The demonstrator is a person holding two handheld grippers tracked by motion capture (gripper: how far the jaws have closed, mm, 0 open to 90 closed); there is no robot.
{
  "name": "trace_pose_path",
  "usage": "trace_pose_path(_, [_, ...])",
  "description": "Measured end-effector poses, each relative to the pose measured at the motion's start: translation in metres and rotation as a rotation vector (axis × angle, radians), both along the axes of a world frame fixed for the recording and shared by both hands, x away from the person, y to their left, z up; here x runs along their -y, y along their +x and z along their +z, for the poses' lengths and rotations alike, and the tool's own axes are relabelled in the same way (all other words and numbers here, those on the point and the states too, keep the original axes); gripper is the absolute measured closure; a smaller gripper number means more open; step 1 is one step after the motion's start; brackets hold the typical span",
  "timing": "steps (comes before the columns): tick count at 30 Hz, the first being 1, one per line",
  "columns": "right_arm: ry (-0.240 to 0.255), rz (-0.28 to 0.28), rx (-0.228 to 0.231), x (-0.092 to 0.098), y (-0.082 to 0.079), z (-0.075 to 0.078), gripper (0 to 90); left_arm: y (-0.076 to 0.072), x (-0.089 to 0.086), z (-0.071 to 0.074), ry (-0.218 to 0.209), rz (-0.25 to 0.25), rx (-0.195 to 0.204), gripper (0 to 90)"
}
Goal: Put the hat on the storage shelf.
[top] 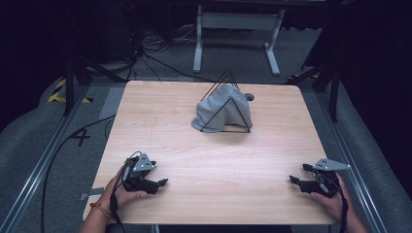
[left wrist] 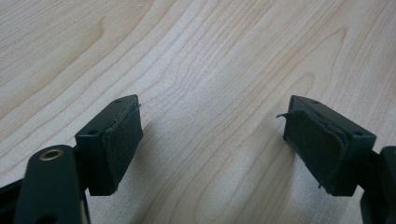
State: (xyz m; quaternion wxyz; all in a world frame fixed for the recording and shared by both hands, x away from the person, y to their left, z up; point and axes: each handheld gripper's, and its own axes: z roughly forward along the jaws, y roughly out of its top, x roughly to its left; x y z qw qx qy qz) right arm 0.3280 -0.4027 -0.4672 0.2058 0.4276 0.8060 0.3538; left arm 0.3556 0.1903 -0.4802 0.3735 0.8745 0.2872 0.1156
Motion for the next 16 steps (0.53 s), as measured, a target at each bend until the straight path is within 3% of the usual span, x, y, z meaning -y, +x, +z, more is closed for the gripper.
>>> trace_pose_path(16, [0.000,-0.003,0.000,-0.0002,0.0000,0.0000,22.7,0.0003,0.0008,-0.0004,0.001,0.015,-0.001,17.5])
